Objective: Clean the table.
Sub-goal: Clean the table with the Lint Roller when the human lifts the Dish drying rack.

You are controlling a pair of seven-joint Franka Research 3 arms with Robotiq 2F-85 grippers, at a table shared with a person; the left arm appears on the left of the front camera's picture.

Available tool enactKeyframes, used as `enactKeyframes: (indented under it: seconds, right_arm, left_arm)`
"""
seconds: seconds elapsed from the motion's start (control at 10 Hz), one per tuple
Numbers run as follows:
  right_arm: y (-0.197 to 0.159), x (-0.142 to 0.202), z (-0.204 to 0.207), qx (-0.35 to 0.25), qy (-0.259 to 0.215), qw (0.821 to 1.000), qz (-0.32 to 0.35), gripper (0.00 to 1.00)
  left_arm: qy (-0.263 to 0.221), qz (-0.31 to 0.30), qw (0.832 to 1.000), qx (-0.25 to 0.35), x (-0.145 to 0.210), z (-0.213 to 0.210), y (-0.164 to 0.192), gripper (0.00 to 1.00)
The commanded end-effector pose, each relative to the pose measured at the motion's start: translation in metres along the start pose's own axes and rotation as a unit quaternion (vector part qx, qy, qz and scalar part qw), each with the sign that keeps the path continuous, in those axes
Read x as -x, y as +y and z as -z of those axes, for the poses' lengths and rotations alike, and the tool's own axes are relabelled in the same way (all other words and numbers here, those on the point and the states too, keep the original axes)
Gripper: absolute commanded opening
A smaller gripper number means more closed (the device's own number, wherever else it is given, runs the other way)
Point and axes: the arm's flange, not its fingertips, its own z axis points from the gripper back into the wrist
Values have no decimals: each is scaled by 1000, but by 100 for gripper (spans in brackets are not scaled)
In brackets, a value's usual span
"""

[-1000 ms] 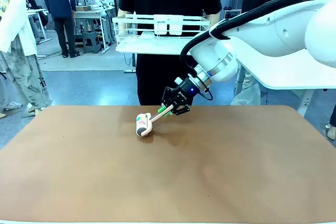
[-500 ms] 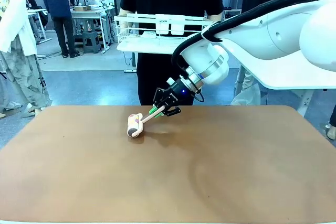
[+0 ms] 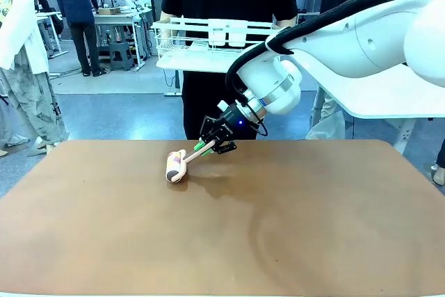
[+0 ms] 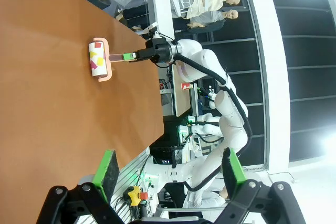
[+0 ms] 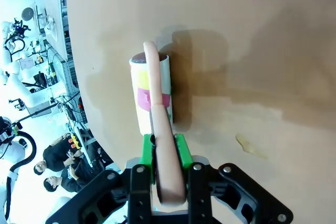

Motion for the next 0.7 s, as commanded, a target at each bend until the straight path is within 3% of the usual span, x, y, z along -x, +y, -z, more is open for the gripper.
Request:
enactKeyframes:
  seconds: [0.0, 0.4, 0.6]
  right_arm:
    - [-14, 35, -13, -2, 2, 1000, -23, 21]
    - [5, 48, -63, -68, -13, 996, -51, 21]
    - [2, 55, -93, -75, -20, 997, -23, 21]
  left_arm:
    - [-3, 2, 1000, 5, 2, -2, -1, 100]
    - [-3, 2, 1000, 5, 2, -2, -1, 100]
    - [-3, 2, 1000, 5, 2, -2, -1, 100]
